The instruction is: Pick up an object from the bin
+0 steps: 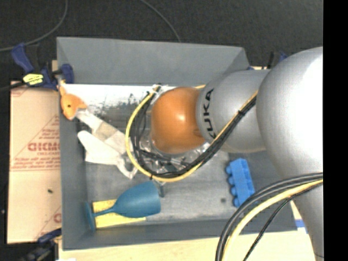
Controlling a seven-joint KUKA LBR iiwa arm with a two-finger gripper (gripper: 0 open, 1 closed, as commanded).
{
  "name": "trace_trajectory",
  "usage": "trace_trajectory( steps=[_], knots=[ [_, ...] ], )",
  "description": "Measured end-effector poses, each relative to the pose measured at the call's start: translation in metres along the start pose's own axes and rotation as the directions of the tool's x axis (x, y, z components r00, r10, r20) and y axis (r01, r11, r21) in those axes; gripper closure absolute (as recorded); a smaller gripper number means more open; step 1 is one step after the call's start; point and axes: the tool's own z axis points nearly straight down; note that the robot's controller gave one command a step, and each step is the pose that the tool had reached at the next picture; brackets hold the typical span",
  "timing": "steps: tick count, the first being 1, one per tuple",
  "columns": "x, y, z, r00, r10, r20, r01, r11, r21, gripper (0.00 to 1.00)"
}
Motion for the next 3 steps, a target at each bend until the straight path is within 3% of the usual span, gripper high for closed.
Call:
trace_trajectory(
  steps=[1, 2, 3],
  knots=[
    [-0.027, 0.007, 0.000, 0.991, 0.134, 0.001, -0.134, 0.991, -0.002, 1.00],
    [-0.027, 0.007, 0.000, 0.991, 0.134, 0.001, -0.134, 0.991, -0.002, 1.00],
    [0.004, 0.029, -0.012, 0.998, -0.059, 0.002, 0.059, 0.998, 0.001, 1.00]
  ],
)
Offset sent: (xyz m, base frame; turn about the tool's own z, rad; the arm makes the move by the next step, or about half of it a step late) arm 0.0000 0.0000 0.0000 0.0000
